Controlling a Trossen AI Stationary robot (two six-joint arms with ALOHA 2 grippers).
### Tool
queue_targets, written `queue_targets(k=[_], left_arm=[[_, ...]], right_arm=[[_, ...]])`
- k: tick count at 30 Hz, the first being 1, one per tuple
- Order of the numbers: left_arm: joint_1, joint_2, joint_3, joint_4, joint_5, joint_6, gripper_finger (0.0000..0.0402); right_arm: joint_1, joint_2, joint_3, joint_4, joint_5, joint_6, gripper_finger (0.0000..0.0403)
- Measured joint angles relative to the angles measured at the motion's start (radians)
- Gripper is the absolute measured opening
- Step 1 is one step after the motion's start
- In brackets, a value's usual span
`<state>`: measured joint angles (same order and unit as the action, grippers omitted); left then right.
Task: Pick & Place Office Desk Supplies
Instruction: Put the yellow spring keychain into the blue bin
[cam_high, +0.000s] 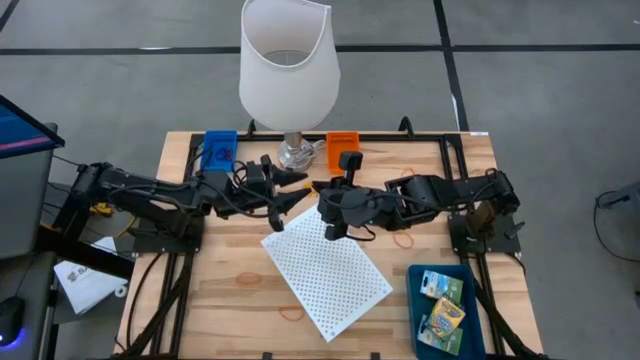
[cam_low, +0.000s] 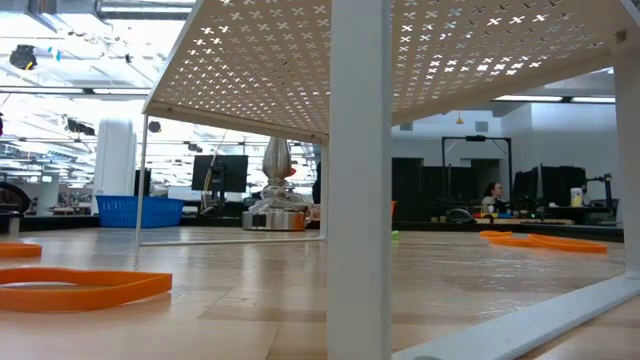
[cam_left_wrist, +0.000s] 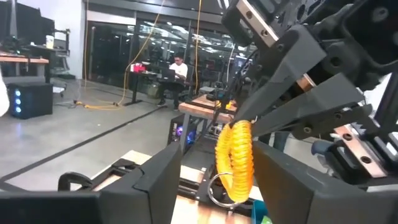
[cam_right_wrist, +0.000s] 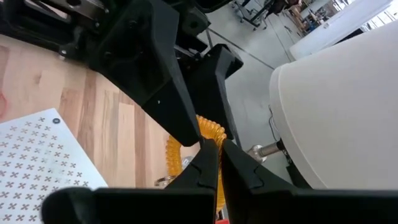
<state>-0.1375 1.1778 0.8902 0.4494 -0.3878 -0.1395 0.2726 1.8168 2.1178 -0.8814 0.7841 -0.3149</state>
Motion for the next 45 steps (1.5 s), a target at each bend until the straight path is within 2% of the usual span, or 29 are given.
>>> queue_targets(k=[5, 12, 14, 24, 32, 45], left_arm=[[0.0, 0.0, 0.0, 0.0, 0.001, -0.023, 0.0139], [0.003, 0.0, 0.0, 0.0, 0.002, -0.071, 0.0035], [0.003, 0.0, 0.0, 0.0, 0.005, -0.078, 0.0016], [0.003, 0.0, 0.0, 0.003, 0.019, -0.079, 0.001], [0.003, 0.0, 0.0, 0.004, 0.013, -0.079, 0.001], [0.017, 0.0, 0.0, 0.002, 0.014, -0.079, 0.0011]], right_arm=[[-0.002, 0.0, 0.0, 0.0, 0.0, -0.003, 0.0], [-0.001, 0.0, 0.0, 0.001, -0.001, 0.0, 0.0], [-0.001, 0.0, 0.0, 0.0, -0.001, 0.0, 0.0], [-0.001, 0.0, 0.001, 0.004, -0.002, 0.0, 0.0012], [0.001, 0.0, 0.001, 0.057, -0.047, 0.026, 0.005], [0.008, 0.0, 0.001, 0.081, -0.042, 0.027, 0.0102]])
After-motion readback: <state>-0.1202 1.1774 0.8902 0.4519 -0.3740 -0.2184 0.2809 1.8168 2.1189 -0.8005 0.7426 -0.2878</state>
